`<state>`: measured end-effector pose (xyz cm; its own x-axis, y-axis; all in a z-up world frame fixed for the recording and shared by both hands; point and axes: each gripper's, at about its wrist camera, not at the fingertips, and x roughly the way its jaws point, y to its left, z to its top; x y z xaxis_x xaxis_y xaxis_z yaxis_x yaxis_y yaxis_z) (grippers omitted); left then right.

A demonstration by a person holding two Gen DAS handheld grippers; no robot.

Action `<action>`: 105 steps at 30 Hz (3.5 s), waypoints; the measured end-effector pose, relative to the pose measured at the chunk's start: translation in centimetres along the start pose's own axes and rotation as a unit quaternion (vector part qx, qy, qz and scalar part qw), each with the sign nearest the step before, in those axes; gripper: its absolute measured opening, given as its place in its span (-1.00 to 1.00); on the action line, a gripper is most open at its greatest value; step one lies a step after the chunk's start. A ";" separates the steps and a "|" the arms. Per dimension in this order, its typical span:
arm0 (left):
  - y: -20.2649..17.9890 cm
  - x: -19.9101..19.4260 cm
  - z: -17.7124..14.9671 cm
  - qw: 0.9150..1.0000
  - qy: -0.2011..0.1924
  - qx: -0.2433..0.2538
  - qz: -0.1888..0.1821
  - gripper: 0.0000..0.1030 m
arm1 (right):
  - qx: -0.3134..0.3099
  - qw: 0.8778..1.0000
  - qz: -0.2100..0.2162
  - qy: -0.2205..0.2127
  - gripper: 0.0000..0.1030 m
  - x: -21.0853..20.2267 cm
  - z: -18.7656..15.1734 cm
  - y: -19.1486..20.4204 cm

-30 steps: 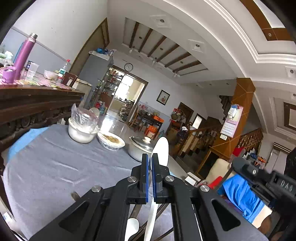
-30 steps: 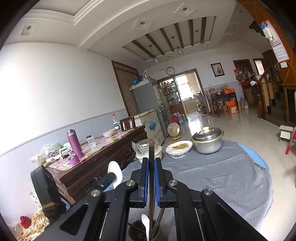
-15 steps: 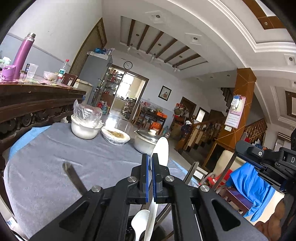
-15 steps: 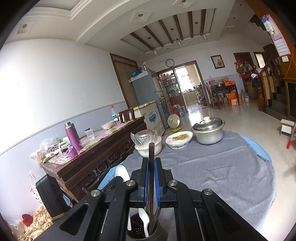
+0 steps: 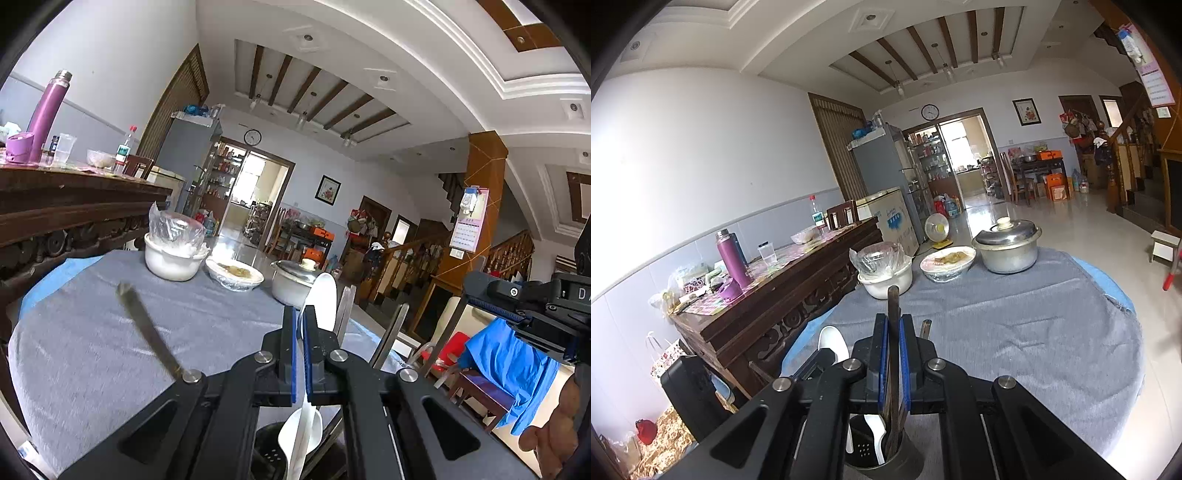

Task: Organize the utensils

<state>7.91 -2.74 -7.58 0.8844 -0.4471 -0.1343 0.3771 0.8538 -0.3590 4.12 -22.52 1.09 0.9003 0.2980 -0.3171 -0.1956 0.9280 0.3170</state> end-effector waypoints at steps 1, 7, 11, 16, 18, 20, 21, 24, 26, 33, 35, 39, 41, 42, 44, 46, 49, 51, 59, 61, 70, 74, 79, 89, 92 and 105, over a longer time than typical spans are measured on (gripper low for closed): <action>0.1 -0.1 -0.1 1.000 0.002 -0.001 0.001 -0.94 | 0.000 1.000 0.001 0.001 -0.85 0.0 0.0 0.0; 0.4 -0.2 -0.2 1.000 0.010 -0.002 0.003 -0.94 | -0.001 1.000 0.001 0.005 -0.85 0.0 -0.1 0.0; 0.6 -0.3 -0.1 1.000 0.011 -0.002 0.004 -0.94 | 0.000 1.000 0.002 0.007 -0.85 0.1 -0.1 -0.1; 0.8 -0.3 0.0 1.000 0.015 -0.002 0.006 -0.94 | 0.001 1.000 0.004 0.010 -0.84 0.2 -0.3 0.1; 0.9 -0.4 -0.1 1.000 0.016 -0.001 0.007 -0.94 | 0.001 1.000 0.004 0.010 -0.84 0.2 -0.2 0.1; 0.9 -0.5 0.0 1.000 0.016 -0.001 0.006 -0.94 | 0.003 1.000 0.005 0.011 -0.84 0.2 -0.3 0.1; 0.9 -0.5 0.0 1.000 0.016 0.000 0.006 -0.94 | 0.003 1.000 0.005 0.011 -0.83 0.2 -0.3 0.1; 0.7 -0.6 0.1 1.000 0.018 0.005 0.005 -0.94 | 0.006 1.000 0.009 0.015 -0.83 0.4 -0.4 0.2; 0.7 -0.7 0.1 1.000 0.018 0.007 0.005 -0.94 | 0.006 1.000 0.010 0.017 -0.82 0.5 -0.5 0.3; 0.7 -1.3 0.5 1.000 0.015 0.016 0.006 -0.94 | 0.015 1.000 0.016 0.020 -0.82 0.5 -0.8 0.3; 0.5 -1.5 0.6 1.000 0.016 0.022 0.007 -0.91 | 0.020 0.999 0.019 0.020 -0.81 0.5 -0.7 0.1; 0.2 -2.1 0.9 0.999 0.018 0.034 0.014 -0.39 | 0.034 0.999 0.028 0.023 -0.81 0.4 -0.7 -0.3; 0.1 -2.5 1.2 0.999 0.015 0.039 0.019 -0.16 | 0.040 0.999 0.029 0.021 -0.76 0.3 -0.7 -0.4; 0.0 -2.7 1.3 0.999 0.015 0.043 0.023 -0.06 | 0.043 0.998 0.031 0.020 -0.69 0.2 -0.6 -0.5; -0.2 -3.1 1.5 0.998 0.017 0.052 0.028 0.07 | 0.051 0.998 0.034 0.017 -0.59 0.1 -0.6 -0.7; -0.4 -3.4 1.7 0.997 0.019 0.061 0.032 0.16 | 0.057 0.998 0.035 0.014 -0.55 -0.1 -0.5 -0.9; -0.9 -4.1 2.1 0.996 0.020 0.076 0.039 0.35 | 0.064 0.997 0.034 0.008 -0.55 -0.3 -0.4 -1.3; -1.1 -4.7 2.4 0.995 0.017 0.084 0.045 0.47 | 0.070 0.997 0.031 0.001 -0.55 -0.6 -0.2 -1.6; -1.7 -5.7 3.6 0.989 0.048 0.116 0.084 0.72 | 0.089 0.996 0.016 -0.003 -0.45 -1.0 0.1 -3.0; -1.5 -5.9 3.8 0.986 0.059 0.120 0.098 0.78 | 0.089 0.996 0.012 -0.003 -0.35 -1.1 0.1 -3.2; -1.7 -7.7 4.5 0.981 0.087 0.125 0.122 0.91 | 0.080 0.997 -0.009 -0.008 0.02 -2.1 0.0 -3.7; -1.5 -7.9 4.7 0.975 0.108 0.119 0.154 0.92 | 0.069 0.997 -0.024 -0.013 0.25 -2.9 -0.1 -3.7; -0.8 -8.5 4.5 0.966 0.142 0.099 0.191 0.92 | 0.047 0.996 -0.072 -0.023 0.57 -3.9 -0.6 -3.4; 1.8 -7.7 2.9 0.943 0.217 0.089 0.237 0.92 | 0.058 0.995 -0.070 0.045 0.72 -2.3 -2.9 -3.3; 2.2 -7.7 3.0 0.939 0.216 0.089 0.253 0.92 | 0.049 0.993 -0.086 0.061 0.72 -1.9 -3.4 -3.3; 1.6 -6.3 2.6 0.912 0.248 0.120 0.304 0.92 | 0.023 0.993 -0.069 0.090 0.72 -0.9 -4.5 -1.1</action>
<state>3.64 2.20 -4.88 0.7396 0.1139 -0.6633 -0.0395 0.9912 0.1261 1.79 -22.79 -3.02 0.8327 0.2070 -0.5135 -0.0528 0.9529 0.2986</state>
